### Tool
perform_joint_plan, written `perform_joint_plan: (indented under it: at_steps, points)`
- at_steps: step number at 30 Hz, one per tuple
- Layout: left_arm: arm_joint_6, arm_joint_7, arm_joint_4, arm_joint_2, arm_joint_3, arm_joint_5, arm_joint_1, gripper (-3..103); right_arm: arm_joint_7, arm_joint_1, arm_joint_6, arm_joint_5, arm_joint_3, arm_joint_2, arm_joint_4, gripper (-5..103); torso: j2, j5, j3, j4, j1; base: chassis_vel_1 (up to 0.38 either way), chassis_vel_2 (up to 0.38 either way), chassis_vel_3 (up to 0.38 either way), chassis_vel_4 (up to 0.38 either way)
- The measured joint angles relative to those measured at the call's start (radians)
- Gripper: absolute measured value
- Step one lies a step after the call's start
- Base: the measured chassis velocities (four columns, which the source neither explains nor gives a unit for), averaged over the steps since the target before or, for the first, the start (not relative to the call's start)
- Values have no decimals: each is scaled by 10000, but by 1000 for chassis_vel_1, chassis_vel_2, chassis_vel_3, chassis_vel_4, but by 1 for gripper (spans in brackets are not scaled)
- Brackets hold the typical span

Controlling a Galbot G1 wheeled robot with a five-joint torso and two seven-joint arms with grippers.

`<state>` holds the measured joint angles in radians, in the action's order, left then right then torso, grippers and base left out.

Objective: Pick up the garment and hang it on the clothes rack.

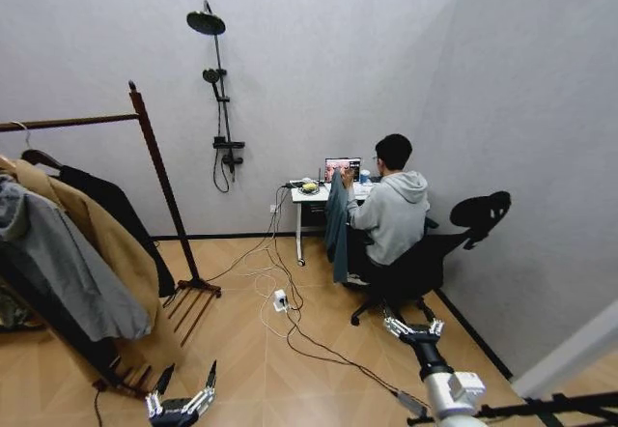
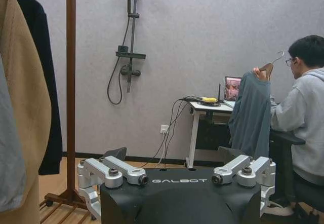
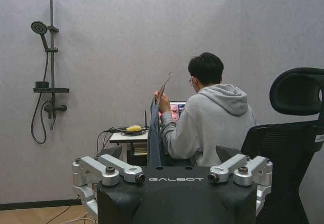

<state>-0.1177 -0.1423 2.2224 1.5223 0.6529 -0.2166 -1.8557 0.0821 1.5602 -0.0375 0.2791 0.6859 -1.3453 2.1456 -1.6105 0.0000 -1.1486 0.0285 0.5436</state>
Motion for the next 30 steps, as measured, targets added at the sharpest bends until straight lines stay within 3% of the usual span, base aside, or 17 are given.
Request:
perform_joint_plan:
  at_steps: [30]
  points:
    - [0, 1, 0, 0, 1, 0, 0, 100, 5, 31, 21, -343, -344, -146, 127, 100, 0, 0, 0, -3, 0, 145, -152, -153, 153]
